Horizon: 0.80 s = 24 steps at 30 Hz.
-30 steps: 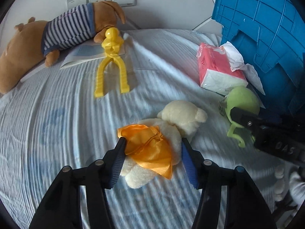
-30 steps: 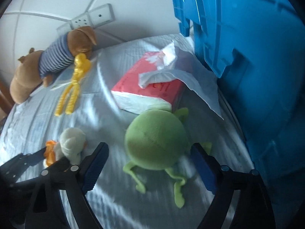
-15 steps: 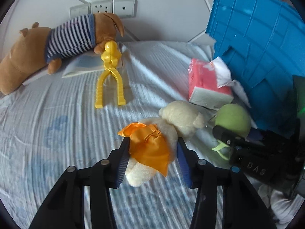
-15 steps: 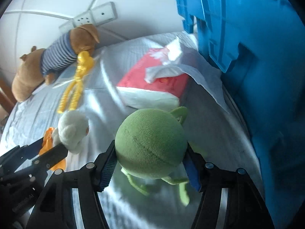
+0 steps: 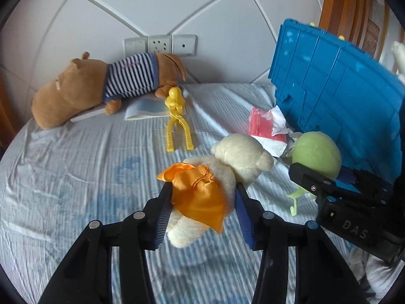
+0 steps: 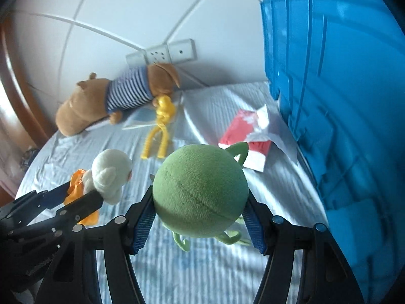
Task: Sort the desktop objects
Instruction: 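Grasp the white-and-orange plush with the left tool while the right tool grasps the green frog, then carry both plushes over the blue crate with both tools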
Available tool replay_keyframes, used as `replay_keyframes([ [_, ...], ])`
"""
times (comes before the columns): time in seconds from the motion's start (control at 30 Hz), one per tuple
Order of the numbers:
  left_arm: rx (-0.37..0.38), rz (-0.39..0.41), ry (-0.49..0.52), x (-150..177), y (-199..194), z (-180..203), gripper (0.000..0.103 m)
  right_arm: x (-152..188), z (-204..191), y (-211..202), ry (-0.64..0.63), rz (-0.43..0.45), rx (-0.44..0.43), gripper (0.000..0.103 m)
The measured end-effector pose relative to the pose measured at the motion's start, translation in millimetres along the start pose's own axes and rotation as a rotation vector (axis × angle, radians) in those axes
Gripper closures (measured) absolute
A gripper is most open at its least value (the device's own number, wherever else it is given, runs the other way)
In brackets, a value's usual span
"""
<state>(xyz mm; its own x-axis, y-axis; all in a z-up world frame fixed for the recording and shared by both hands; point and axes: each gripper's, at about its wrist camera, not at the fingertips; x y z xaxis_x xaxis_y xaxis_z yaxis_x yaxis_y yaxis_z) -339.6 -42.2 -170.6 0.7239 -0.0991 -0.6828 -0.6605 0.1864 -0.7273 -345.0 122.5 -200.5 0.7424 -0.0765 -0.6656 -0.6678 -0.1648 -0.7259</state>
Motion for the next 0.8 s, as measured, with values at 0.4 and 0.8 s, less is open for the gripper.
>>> replay_keyframes([
  [0.4, 0.096, 0.152, 0.046, -18, -94, 26, 0.056, 0, -29, -127, -0.043, 0.173, 0.040, 0.039],
  [0.8, 0.370, 0.364, 0.227, -71, -189, 161, 0.056, -22, 50, -292, 0.035, 0.427, 0.184, 0.039],
])
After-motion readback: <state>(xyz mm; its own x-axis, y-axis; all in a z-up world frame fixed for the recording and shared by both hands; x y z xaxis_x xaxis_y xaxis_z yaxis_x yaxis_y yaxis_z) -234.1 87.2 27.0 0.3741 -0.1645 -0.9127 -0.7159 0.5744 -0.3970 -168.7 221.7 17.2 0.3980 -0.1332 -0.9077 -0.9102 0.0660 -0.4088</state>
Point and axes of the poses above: each gripper's, at about its wrist camera, not at the fingertips, and y roughly the way its jaws point, z to its right, x to its underside, and after that the axes turned 4 degrees about y, right-handed
